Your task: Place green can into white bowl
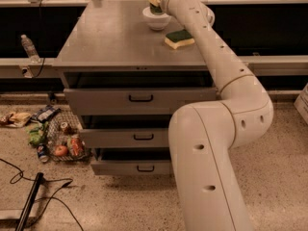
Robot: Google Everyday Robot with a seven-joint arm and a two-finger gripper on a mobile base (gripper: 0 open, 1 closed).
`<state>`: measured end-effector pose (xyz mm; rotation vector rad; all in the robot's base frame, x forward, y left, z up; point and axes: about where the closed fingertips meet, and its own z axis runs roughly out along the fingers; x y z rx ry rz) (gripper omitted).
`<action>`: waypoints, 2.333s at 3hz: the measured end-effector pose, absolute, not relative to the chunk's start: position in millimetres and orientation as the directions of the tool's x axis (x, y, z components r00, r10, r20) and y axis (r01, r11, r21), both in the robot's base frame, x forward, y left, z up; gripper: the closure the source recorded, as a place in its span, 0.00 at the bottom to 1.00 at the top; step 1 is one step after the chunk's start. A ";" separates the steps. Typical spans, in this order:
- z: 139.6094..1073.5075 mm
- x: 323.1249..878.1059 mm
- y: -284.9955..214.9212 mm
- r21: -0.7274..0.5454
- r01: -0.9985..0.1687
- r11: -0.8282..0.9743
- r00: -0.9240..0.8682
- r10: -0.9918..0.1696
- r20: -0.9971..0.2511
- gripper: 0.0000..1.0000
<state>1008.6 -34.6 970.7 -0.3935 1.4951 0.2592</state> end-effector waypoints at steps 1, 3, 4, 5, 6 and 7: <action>959.6 1008.7 -30.3 -0.039 -0.441 0.897 0.028 -0.030 -0.999 0.51; 953.7 1007.9 -19.4 -0.026 -0.478 0.878 0.007 -0.026 -1.000 0.00; 965.4 1002.2 -19.7 -0.070 -0.489 0.869 0.023 -0.067 -0.997 0.00; 1000.7 980.0 -34.8 -0.114 -0.526 0.843 0.062 -0.095 -0.994 0.00; 1038.2 941.1 -71.8 -0.168 -0.557 0.813 0.051 -0.168 -0.984 0.00; 1036.1 943.0 -70.1 -0.166 -0.556 0.814 0.052 -0.166 -0.985 0.00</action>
Offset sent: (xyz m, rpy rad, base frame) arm 0.0217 0.0057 -0.0122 0.0630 0.0722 0.0883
